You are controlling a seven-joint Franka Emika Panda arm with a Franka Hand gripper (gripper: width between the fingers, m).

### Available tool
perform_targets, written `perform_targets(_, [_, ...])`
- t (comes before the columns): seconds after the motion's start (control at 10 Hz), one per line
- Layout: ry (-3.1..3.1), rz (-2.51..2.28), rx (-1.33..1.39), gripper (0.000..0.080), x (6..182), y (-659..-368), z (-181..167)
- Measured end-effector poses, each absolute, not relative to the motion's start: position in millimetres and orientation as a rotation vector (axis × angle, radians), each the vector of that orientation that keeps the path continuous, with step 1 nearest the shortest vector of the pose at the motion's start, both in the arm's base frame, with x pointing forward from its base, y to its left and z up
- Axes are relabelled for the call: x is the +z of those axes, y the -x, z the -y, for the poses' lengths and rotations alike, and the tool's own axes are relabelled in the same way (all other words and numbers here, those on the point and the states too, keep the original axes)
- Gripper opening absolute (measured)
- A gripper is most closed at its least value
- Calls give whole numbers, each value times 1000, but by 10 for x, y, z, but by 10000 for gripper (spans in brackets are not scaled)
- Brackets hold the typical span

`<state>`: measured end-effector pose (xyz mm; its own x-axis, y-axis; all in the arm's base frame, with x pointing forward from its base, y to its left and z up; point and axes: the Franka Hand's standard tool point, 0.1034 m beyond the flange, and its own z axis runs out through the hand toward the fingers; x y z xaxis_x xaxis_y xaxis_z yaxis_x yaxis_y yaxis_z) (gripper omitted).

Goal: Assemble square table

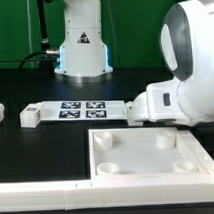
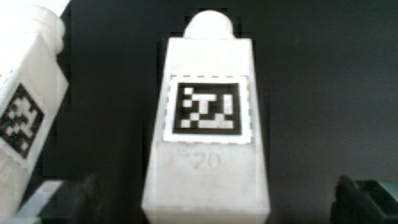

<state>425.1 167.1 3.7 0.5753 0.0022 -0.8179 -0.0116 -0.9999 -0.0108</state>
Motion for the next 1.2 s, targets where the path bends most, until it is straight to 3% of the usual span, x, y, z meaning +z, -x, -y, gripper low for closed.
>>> perform_targets(0.2, [2772, -18, 1443, 386, 24, -4252, -1638])
perform_targets(0.3, [2772, -18, 1442, 386, 25, -4254, -1638])
perform_targets(0.4, [2772, -17, 1442, 285, 25, -4255, -1637])
perform_targets(0.7, [2775, -11, 1423, 285, 113, -4312, -1619])
perform_targets(0.8, [2774, 0, 1409, 285, 229, -4363, -1596])
perform_targets(1.0, [2762, 39, 1406, 285, 712, -4504, -1492])
perform_targets(1.1, [2777, 51, 1356, 285, 800, -4585, -1487])
perform_targets(1.2, [2792, 49, 1318, 286, 717, -4578, -1508])
